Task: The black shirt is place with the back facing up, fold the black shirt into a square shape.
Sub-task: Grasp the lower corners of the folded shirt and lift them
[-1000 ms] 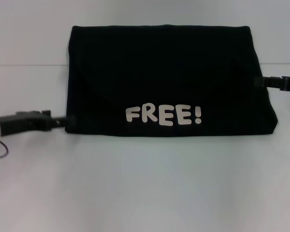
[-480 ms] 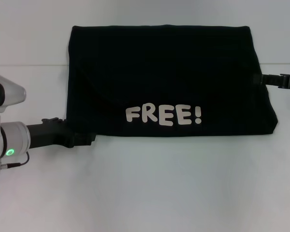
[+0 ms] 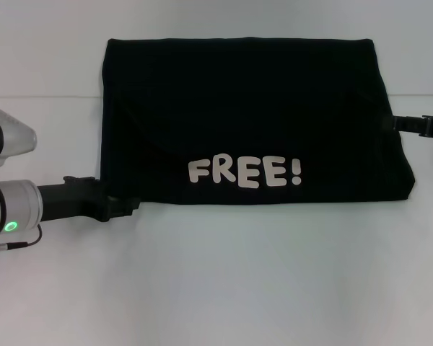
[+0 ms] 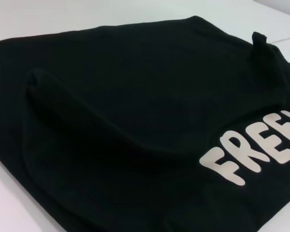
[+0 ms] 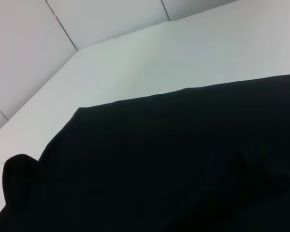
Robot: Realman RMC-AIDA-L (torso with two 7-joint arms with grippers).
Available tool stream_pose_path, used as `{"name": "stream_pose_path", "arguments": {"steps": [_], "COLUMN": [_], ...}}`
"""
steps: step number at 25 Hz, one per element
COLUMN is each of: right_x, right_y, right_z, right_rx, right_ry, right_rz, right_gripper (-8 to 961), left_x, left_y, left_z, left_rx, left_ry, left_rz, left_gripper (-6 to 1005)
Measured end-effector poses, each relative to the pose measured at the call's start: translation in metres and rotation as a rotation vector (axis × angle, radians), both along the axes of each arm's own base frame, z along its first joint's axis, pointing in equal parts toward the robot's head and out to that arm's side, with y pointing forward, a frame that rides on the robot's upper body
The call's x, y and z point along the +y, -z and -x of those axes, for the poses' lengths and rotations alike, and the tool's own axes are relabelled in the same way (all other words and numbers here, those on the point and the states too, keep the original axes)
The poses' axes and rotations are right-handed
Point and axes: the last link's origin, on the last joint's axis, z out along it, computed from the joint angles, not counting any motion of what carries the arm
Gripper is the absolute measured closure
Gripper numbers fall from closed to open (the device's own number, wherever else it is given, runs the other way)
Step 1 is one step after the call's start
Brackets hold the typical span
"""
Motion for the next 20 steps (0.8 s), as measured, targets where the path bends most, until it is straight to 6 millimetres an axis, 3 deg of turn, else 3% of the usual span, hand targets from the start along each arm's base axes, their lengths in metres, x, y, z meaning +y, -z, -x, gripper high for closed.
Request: {"name": "stream_pose_path", "arguments": {"steps": [1, 3, 15, 20], "right_x": [0.0, -0.001, -0.005, -0.005], "right_y": [0.0, -0.001, -0.001, -0.005], "right_z": [-0.001, -0.001, -0.007, -0.012], "right_rx": [-0.002, -0.003, -0.007, -0.031], "right_ry": [0.001, 0.002, 0.014, 0.028], "right_rz": [0.001, 0.001, 0.004, 0.012], "right_gripper": [266, 266, 268, 269], "left_x": [0.0, 0.001, 0.008, 0.009], "left_y": [-0.001, -0.002, -0.003, -0.004], "left_z": [0.0, 0.001, 0.002, 0.001], "left_rx": [0.0, 0.003, 0.032, 0.034], "left_ry": [-0.001, -0.004, -0.012, -0.008], "left_rz": [-0.003, -0.01, -0.044, -0.045], "left_gripper": [143, 358, 594, 806]}}
